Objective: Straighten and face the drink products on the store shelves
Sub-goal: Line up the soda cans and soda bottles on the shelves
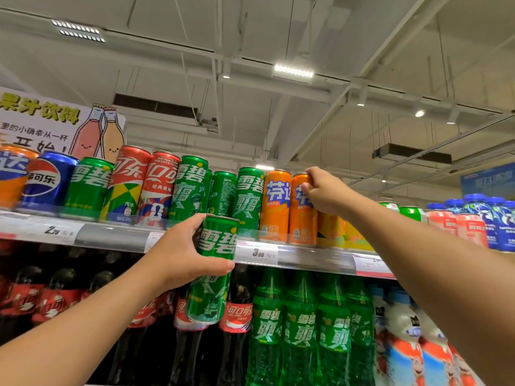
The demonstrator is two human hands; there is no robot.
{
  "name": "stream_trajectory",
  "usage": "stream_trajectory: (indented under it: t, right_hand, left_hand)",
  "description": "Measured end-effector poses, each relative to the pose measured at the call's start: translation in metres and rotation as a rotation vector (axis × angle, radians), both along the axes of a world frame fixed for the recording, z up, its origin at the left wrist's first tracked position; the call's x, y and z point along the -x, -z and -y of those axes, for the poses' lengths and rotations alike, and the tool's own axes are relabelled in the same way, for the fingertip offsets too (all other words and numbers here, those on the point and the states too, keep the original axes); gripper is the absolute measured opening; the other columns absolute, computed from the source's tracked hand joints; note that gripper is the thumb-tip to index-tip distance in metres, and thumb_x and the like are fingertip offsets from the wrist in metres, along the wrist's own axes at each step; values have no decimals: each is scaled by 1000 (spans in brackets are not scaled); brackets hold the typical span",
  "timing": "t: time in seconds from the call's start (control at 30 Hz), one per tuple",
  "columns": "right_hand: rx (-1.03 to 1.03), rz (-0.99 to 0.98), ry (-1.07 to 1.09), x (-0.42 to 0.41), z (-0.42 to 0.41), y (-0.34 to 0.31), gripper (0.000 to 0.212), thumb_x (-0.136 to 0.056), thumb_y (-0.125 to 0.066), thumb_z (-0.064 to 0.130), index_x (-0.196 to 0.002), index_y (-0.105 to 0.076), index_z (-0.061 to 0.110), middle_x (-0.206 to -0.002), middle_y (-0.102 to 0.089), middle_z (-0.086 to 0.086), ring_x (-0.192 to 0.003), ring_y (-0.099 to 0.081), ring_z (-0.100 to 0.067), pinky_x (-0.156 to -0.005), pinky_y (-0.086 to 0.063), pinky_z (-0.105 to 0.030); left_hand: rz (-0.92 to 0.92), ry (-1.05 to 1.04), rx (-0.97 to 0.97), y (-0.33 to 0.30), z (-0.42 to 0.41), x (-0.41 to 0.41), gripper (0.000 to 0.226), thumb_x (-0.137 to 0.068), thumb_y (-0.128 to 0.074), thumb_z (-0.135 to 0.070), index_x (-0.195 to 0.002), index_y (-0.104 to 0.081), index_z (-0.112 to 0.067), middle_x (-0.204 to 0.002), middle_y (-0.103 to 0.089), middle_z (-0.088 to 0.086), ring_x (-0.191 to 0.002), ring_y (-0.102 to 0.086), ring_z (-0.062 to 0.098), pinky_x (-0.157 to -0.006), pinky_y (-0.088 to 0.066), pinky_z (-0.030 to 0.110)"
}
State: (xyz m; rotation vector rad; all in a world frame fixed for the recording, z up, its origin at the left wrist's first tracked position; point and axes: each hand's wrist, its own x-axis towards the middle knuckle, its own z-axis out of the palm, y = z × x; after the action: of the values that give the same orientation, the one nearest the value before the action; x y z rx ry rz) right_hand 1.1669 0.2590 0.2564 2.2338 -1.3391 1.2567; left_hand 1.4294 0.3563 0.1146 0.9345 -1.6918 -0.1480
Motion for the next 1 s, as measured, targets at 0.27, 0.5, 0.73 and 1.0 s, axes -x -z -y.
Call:
stream_trajectory:
  t: [0.27,0.5,0.73,1.0]
  right_hand:
    - [446,-22,-217,-37,-56,50,35,-96,-53,29,-127,-58,14,-133,-53,-5,-117,-48,-16,-103,-40,-39]
    - [-89,47,-450,-97,-84,111,35,-83,-60,56,-108,-54,32,-91,-63,15,-72,-61,1,-55,-48,-14]
    - [-51,89,-490,-96,-82,112,48,-78,-71,53,-117,-62,26,-95,-70,7,-79,-66,-10,-71,-58,-37]
    - [-13,220,-568,-83,-93,75,58,-71,-72,59,-114,-64,22,-95,-72,1,-85,-69,-16,-76,-58,-47]
  left_hand:
    - [-62,52,-13,0,2,1,68,-46,-91,-34,-106,-60,-36,-95,-73,-12,-83,-72,9,-63,-57,20]
    - [7,43,17,0,-5,2,53,-60,-86,-19,-104,-63,-36,-91,-73,-13,-80,-69,3,-57,-48,10]
    - [41,55,32,2,-5,-2,56,-56,-86,-36,-103,-59,-49,-91,-71,-17,-79,-67,-1,-58,-48,12]
    - [387,-258,119,4,-11,-35,88,-73,-45,-81,-149,-25,-41,-152,-24,-26,-140,-21,-2,-114,-29,33]
